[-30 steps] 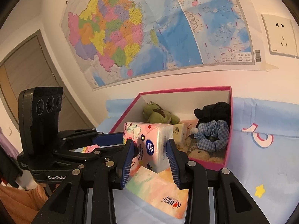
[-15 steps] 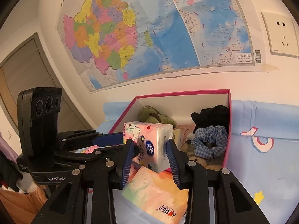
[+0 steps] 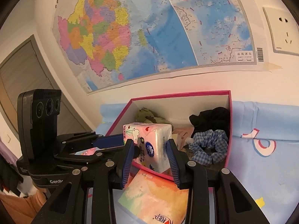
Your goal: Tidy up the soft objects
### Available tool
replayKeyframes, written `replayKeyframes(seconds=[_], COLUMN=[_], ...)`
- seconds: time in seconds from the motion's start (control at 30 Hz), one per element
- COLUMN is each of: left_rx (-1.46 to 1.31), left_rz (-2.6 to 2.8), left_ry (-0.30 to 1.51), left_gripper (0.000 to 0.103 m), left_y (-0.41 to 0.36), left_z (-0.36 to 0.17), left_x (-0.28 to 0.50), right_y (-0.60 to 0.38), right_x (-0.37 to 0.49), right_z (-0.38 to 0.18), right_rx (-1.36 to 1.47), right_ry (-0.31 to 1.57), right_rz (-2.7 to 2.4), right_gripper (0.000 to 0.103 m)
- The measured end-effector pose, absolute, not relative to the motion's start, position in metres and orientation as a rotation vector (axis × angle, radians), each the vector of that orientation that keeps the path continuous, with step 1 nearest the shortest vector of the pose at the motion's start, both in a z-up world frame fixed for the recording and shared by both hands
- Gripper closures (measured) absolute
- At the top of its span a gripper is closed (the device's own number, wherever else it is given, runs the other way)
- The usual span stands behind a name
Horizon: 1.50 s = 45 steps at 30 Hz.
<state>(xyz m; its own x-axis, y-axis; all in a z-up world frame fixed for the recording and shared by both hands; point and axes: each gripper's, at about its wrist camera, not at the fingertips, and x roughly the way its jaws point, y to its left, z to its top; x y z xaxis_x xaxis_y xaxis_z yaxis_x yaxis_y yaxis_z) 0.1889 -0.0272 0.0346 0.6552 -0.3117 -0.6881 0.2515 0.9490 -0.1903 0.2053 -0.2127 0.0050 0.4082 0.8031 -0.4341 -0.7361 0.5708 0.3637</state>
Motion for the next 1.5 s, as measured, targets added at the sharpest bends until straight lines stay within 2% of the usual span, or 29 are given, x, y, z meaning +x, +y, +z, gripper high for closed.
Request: replayKeyframes(seconds=[0.93, 1.07, 1.13, 1.23, 1.3, 1.43, 1.5], left_rx=[-0.102, -0.093, -0.076, -0.06, -0.048, -0.036, -0.039], left_rz=[-0.218, -0.223, -0.22, -0.223, -0.226, -0.21, -0.207], left_ry=[0.903, 0.882, 0.863, 0.826, 0.799, 0.734, 0.699], left_gripper=[0.065, 0.06, 0.051, 0.048, 0.047, 0.032, 0.023], left_y=[-0.02, -0.019, -0.02, -0.022, -0.023, -0.022, -0.02], left_z=[0.015, 0.017, 0.019, 0.024, 0.029, 0.037, 0.04], left_x=[0.239, 0.232, 0.225, 0.213, 0.202, 0.176, 0.159], right_y=[-0.191, -0.194, -0.197, -0.204, -0.208, -0.217, -0.223], right_x=[0.263, 0.26, 0.255, 0.242, 0.232, 0.198, 0.179], right_z=[-0.016, -0.015, -0.013, -0.008, -0.005, 0.0, 0.001], right_rx=[0.205, 0.191, 0.181, 0.153, 0.133, 0.065, 0.04], right_ry=[0.716, 0.704, 0.687, 0.652, 0.63, 0.562, 0.522], right_rz=[0.862, 0.84, 0.824, 0.817, 0.818, 0.822, 0.821], right_gripper=[0.064, 0.058, 0.054, 0.053, 0.048, 0.04, 0.03])
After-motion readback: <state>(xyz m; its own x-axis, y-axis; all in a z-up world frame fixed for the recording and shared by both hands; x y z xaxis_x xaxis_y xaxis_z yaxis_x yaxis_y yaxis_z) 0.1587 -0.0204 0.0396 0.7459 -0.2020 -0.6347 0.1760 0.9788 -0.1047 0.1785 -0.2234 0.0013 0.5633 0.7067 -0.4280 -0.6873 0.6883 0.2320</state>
